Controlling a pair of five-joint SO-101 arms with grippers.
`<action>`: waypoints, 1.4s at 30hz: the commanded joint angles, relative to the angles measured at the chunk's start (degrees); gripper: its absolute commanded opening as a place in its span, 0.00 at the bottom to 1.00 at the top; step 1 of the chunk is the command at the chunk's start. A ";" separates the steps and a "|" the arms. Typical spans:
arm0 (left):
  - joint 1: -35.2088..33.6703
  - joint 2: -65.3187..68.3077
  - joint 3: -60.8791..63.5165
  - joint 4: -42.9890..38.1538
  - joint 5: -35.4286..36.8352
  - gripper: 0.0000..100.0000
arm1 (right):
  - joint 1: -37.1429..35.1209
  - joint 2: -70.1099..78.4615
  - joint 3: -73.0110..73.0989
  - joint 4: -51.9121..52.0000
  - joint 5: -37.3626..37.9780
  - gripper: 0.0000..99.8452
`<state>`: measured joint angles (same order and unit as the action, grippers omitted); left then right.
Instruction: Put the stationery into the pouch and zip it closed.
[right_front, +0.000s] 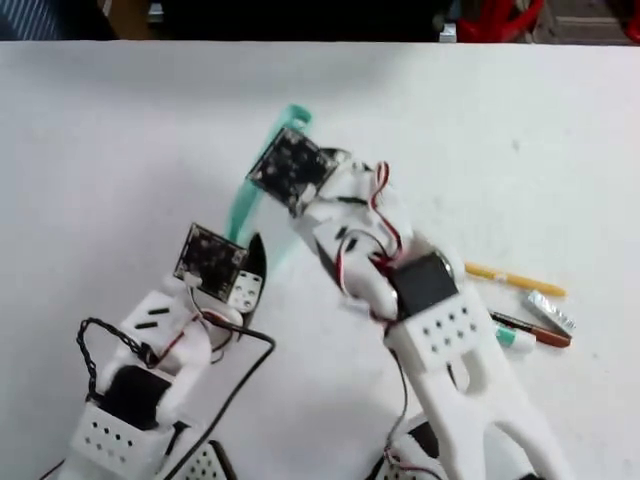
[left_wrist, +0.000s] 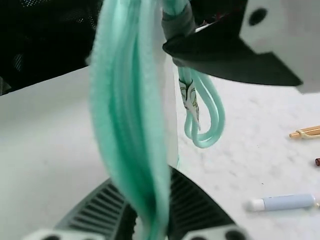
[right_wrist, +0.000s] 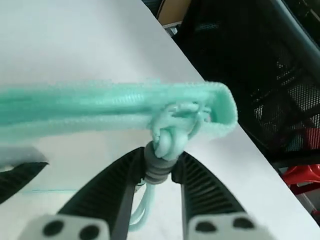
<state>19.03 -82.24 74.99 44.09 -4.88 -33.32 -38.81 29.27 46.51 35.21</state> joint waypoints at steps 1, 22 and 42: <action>1.10 -0.13 0.35 -0.70 0.18 0.02 | -3.65 -6.55 -3.16 5.58 0.70 0.02; 1.10 -0.13 0.35 -0.62 0.18 0.02 | -25.71 -15.69 -8.97 33.10 -2.29 0.02; -1.01 -0.13 0.44 -0.70 0.18 0.02 | 26.68 -15.16 -11.78 33.45 -0.44 0.25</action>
<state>19.47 -82.24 75.16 44.18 -4.88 -16.53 -53.85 17.58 79.82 33.80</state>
